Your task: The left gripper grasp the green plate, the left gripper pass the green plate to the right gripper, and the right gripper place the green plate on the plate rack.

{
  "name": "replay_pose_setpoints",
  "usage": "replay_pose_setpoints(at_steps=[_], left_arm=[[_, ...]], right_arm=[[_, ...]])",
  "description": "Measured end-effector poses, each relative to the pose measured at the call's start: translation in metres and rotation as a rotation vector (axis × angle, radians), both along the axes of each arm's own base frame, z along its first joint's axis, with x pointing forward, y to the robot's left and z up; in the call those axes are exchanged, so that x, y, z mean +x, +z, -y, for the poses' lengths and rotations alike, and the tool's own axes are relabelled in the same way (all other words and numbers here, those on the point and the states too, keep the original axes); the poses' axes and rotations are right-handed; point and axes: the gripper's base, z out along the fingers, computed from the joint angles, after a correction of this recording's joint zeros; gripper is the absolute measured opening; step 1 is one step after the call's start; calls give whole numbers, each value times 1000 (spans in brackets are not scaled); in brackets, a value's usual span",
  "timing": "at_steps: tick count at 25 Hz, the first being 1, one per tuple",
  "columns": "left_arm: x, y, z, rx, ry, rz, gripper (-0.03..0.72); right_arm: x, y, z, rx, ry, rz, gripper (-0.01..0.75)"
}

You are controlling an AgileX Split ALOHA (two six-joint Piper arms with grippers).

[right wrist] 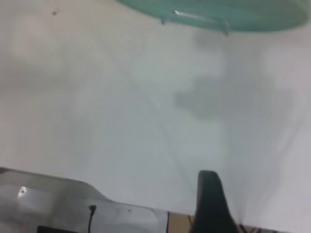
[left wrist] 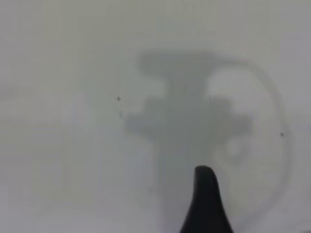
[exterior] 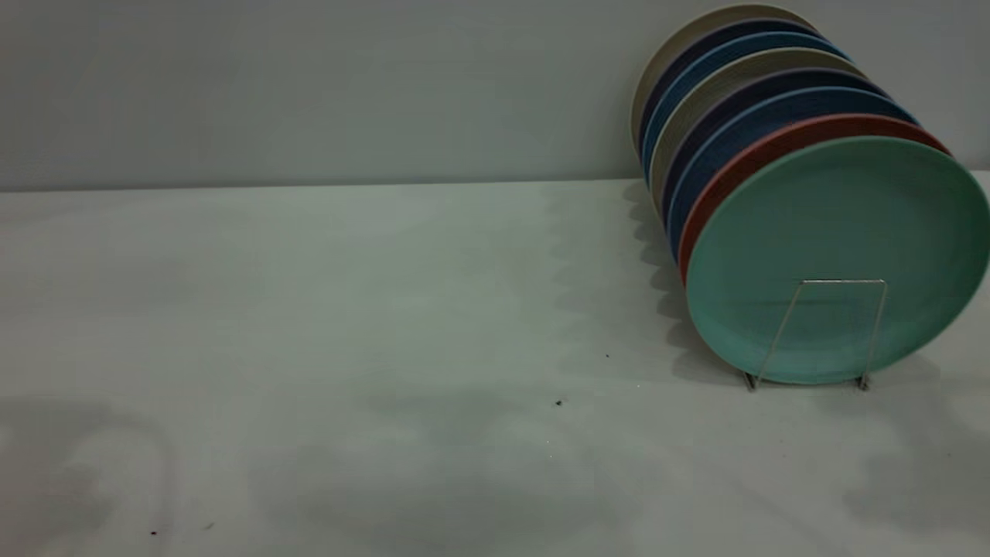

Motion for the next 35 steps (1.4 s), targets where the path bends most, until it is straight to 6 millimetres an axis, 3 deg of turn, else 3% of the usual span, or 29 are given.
replay_pose_setpoints(at_steps=[8,18,26,31,35], left_arm=[[-97,20,1,-64,27,115,588],[-211,14,4,-154,50,261,588],[-248,-9,3,-173,57,404,588],[-257,-12,2,-164,35,456,588],[-258,-13,1,-125,-9,463,588]], right_arm=[[-93,17,12,-27,22,117,506],[-198,-9,24,-46,55,285,506],[-243,-41,29,-53,73,459,506],[-255,-60,30,-49,74,518,506],[-261,-62,30,-40,72,576,506]])
